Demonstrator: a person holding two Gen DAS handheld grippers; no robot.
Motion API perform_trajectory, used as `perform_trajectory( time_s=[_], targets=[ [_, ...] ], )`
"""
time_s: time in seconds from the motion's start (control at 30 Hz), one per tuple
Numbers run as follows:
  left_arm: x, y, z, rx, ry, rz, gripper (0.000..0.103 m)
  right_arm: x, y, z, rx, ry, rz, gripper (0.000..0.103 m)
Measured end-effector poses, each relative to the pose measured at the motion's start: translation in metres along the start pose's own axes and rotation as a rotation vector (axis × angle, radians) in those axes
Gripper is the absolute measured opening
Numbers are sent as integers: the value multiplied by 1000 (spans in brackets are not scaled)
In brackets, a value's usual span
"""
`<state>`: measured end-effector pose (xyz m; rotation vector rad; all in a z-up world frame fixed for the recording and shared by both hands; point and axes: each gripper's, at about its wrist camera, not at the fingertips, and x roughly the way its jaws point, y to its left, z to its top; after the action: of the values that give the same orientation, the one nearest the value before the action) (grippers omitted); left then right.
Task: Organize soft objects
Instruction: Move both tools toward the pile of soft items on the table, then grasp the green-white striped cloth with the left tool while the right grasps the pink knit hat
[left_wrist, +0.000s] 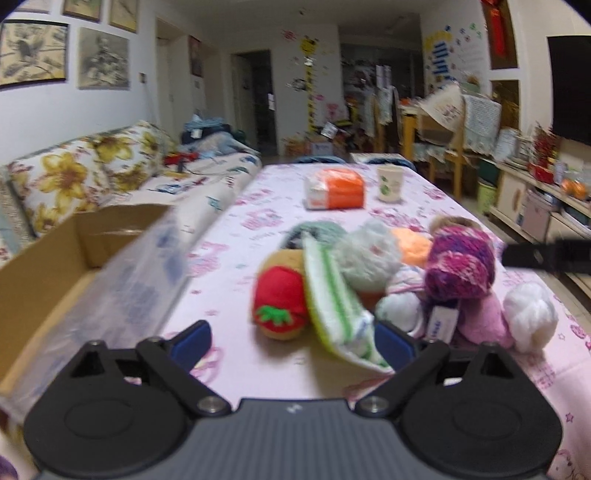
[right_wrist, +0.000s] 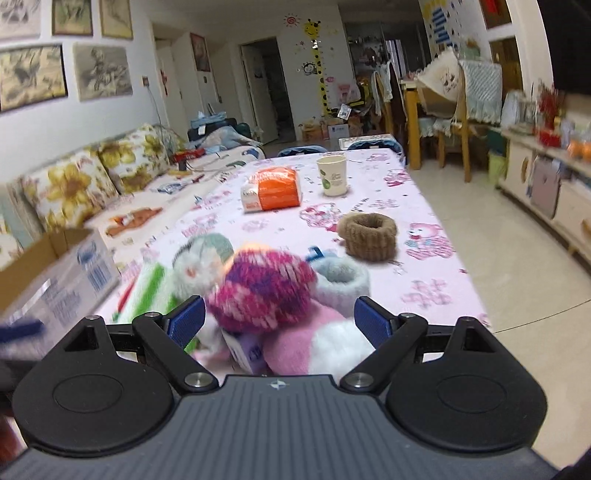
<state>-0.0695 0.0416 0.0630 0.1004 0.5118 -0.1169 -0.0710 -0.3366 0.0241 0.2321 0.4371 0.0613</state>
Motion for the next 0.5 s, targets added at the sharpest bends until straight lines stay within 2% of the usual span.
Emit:
perform_trajectory(
  time_s=[0.1, 0.27, 0.3, 0.37, 0.43, 0.5],
  targets=[
    [21, -3, 4, -4, 39, -22, 92, 12, 0, 2, 22, 21, 40, 103],
    [50, -6, 8, -14, 86, -63, 86, 34, 0, 3, 50, 74, 20, 103],
    [57, -6, 9, -11, 99, -66, 85, 37, -2, 4, 67, 86, 19, 103],
    [67, -6, 10, -13, 116, -69, 77, 41, -4, 4, 93, 108, 23, 103],
    [76, -5, 11, -24, 126, -57, 76, 46, -4, 4, 119, 121, 24, 103],
    [79, -4, 11, -22, 115, -63, 73, 45, -4, 4, 147, 138, 52, 90]
  ],
)
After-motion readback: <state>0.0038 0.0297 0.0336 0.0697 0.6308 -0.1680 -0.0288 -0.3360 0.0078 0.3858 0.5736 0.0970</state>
